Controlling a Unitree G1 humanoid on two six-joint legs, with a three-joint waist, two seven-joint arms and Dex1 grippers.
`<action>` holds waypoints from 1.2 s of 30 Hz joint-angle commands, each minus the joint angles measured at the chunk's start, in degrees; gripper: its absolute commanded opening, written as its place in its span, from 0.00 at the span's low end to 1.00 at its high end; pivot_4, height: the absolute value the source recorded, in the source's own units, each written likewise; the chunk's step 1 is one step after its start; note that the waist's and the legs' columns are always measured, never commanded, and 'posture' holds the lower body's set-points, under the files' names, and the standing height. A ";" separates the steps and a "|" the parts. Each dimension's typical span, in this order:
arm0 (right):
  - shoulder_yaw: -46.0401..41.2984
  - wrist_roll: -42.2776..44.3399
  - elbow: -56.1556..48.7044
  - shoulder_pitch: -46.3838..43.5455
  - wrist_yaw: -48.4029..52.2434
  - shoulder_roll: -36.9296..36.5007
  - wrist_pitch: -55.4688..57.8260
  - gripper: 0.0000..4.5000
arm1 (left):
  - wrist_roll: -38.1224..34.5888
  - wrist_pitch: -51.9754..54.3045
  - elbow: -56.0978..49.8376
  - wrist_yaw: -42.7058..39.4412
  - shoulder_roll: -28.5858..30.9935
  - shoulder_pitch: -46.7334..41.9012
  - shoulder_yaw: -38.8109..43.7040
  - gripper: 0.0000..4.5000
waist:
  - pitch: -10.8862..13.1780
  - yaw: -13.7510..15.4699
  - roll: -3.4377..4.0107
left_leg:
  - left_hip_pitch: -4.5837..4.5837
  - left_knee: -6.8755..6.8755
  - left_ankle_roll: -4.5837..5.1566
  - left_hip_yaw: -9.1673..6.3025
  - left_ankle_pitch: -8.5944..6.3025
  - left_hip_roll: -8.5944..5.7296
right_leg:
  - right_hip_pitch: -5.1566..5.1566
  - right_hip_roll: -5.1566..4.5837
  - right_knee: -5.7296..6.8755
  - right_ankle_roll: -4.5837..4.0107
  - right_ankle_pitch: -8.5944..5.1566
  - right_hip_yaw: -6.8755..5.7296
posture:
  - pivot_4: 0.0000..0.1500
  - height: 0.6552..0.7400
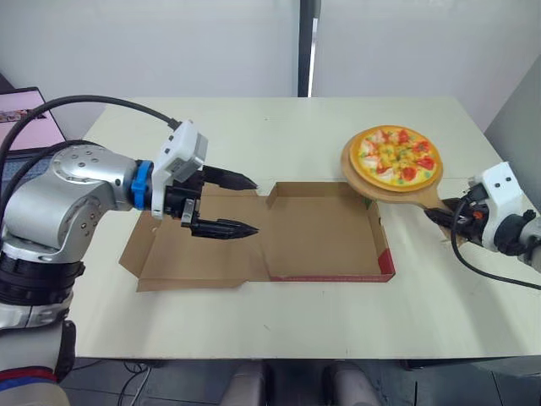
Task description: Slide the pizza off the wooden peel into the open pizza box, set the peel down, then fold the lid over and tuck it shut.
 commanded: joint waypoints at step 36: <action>9.70 -16.79 6.60 -3.06 17.56 -8.44 -33.53 0.36 | -0.98 1.29 -5.67 -1.28 3.51 4.22 2.77 1.00 | 0.08 0.12 -0.11 | -0.01 0.04 -0.07 0.01 0.04 0.00 | -0.01 -0.06 0.01 0.00 0.00 -0.03 | 1.00 0.86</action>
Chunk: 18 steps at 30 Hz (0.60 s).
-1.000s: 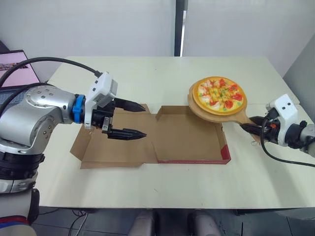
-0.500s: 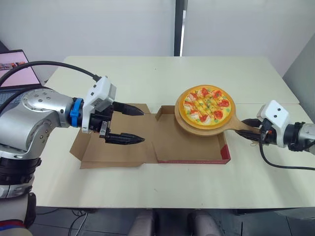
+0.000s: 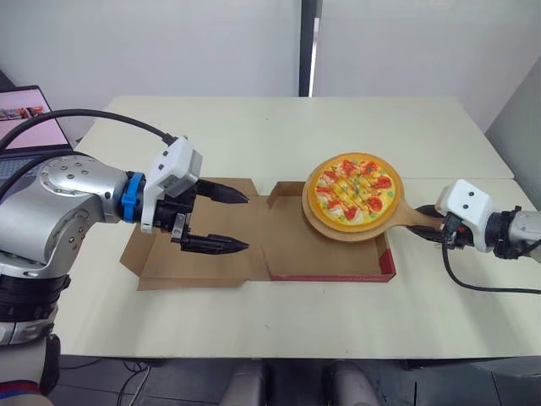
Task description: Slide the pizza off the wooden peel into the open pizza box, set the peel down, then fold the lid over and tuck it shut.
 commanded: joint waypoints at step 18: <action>-4.58 -2.46 2.20 -3.32 2.73 -2.55 -9.85 0.36 | -0.16 -0.94 -0.69 -1.06 0.45 -0.30 0.50 1.00 | 0.00 0.00 0.00 | 0.00 0.01 -0.04 0.01 0.02 0.00 | 0.00 0.00 0.01 0.00 0.00 0.00 | 1.00 0.86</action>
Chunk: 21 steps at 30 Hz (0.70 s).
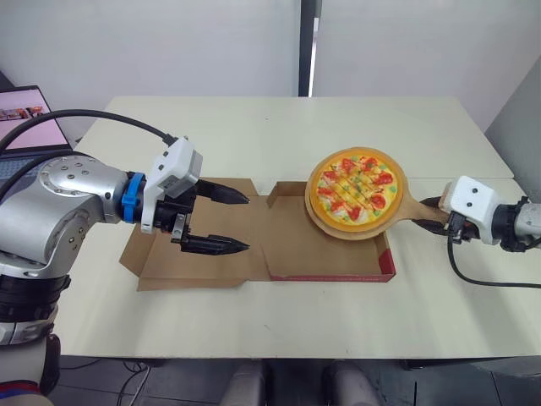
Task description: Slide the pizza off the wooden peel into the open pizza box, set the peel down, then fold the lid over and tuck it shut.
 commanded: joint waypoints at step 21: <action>-5.15 -6.67 13.46 -10.86 -6.49 -4.17 -13.47 0.36 | 0.71 -2.28 -0.18 -1.03 -0.29 0.04 0.07 1.00 | 0.00 -0.03 0.01 | 0.01 0.00 -0.07 0.06 0.04 0.01 | -0.02 0.00 0.01 0.00 0.00 0.01 | 1.00 0.86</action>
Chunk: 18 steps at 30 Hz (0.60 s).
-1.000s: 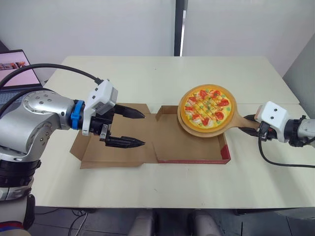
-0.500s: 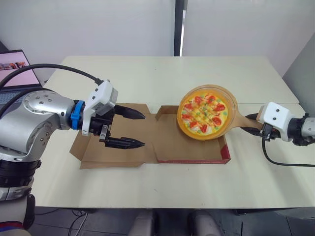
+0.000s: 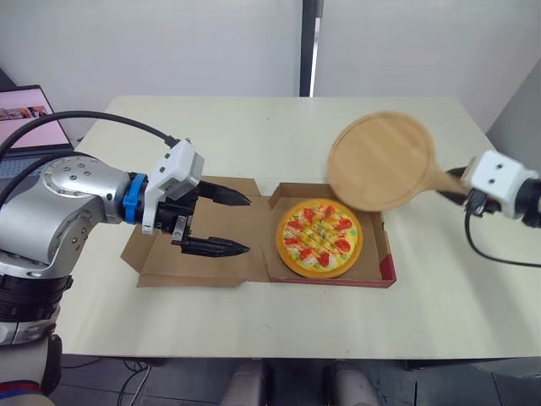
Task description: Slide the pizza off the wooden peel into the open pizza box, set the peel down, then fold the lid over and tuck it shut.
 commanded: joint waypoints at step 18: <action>-31.50 10.61 -21.79 31.19 -15.98 19.11 25.92 0.36 | -5.87 3.64 -0.68 7.11 -11.06 -8.13 0.58 1.00 | -0.02 0.10 0.02 | 0.02 0.06 0.09 -0.08 -0.05 -0.04 | 0.11 -0.02 0.06 0.00 0.00 0.04 | 1.00 0.86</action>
